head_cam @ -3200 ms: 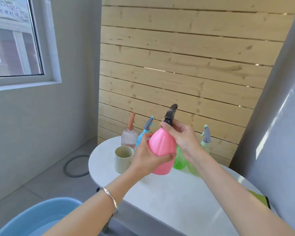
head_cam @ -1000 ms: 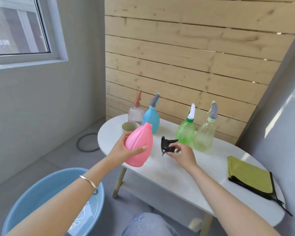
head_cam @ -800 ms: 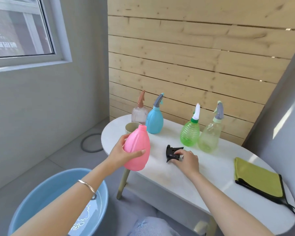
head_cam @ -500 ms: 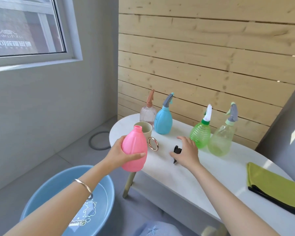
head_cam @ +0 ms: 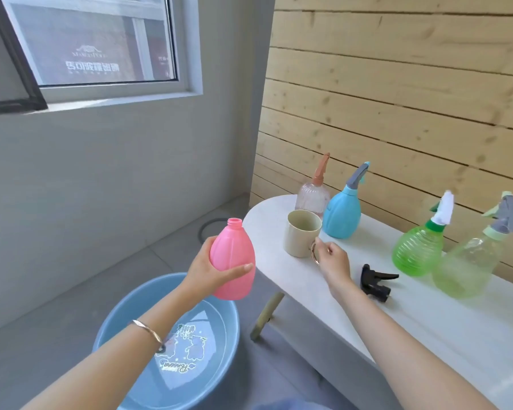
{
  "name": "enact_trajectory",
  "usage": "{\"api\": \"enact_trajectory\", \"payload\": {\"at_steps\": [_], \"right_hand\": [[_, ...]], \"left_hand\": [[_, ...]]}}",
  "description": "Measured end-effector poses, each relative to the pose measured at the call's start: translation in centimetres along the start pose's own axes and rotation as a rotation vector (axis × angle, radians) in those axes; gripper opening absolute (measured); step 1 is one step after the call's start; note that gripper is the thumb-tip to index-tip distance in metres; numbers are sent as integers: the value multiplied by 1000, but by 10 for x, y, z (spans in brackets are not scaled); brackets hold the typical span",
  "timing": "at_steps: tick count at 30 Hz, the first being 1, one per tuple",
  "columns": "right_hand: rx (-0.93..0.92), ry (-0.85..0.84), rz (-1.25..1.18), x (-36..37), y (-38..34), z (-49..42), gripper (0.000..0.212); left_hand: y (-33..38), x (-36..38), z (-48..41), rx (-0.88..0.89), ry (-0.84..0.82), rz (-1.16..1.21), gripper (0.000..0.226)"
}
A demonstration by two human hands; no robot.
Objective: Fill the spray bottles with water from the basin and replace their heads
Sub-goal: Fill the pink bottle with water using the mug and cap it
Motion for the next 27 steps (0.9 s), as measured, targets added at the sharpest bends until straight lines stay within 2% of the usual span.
{"api": "enact_trajectory", "payload": {"at_steps": [6,9,12,17,21,24,27], "right_hand": [[-221,-80,-80,35,-50,30,41],[-303,-228,-163,89,-79,47,44],[-296,-370,-185,151,-80,60,45],[-167,-535,-111,241,-5,69,45],[-73,-560,-49,286,70,62,42],[-122,-598,78,303,106,53,43],[-309,-595,277,316,130,47,42]], "left_hand": [[-28,-42,-7,-7,63,9,95],[-61,-84,-12,-16,138,-6,91],[-107,-127,-10,-56,230,-8,84],[-187,-163,-9,-175,317,82,83],[-253,-164,-16,-254,368,106,84],[-288,-154,-25,-279,368,111,83],[-313,-145,-31,-271,373,88,84]]}}
Point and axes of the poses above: each hand's wrist, its own z-axis away from the middle knuckle, its own x-axis out of the palm, y = z × x, the point moved 5 cm from there along -z, towards the middle knuckle, and after that the axes turned 1 degree about y, right-handed, at the moved point
